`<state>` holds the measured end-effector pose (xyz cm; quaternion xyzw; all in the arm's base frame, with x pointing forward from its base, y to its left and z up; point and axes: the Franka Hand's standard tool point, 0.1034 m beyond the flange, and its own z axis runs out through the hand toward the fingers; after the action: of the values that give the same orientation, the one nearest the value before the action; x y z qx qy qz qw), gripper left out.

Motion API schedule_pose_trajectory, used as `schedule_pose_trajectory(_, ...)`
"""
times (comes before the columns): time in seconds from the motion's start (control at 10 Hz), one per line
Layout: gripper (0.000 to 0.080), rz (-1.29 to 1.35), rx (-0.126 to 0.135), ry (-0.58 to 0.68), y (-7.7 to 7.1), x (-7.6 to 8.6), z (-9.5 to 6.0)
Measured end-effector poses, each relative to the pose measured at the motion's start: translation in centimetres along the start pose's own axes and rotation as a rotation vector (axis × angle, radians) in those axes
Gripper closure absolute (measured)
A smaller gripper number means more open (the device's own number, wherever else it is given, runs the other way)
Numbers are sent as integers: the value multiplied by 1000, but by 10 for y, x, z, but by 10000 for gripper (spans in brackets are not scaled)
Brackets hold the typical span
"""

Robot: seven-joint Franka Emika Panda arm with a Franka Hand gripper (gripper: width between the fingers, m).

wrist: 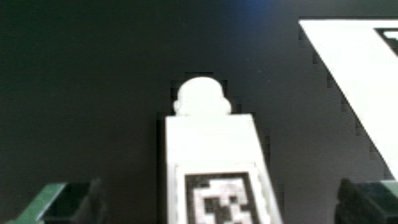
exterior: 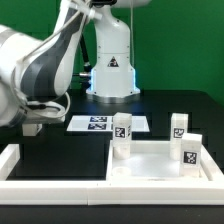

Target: Assemble square table

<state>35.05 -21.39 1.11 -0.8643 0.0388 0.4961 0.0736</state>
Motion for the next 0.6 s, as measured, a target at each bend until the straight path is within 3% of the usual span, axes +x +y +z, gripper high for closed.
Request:
schedule_pose_trajectory(0.4,150,0,-4,3,0,2,1)
schedule_pose_trajectory(0.5,273,1,-4,3,1,2,1)
schedule_pose_trajectory(0.6,451,1,-3,3,1,2,1)
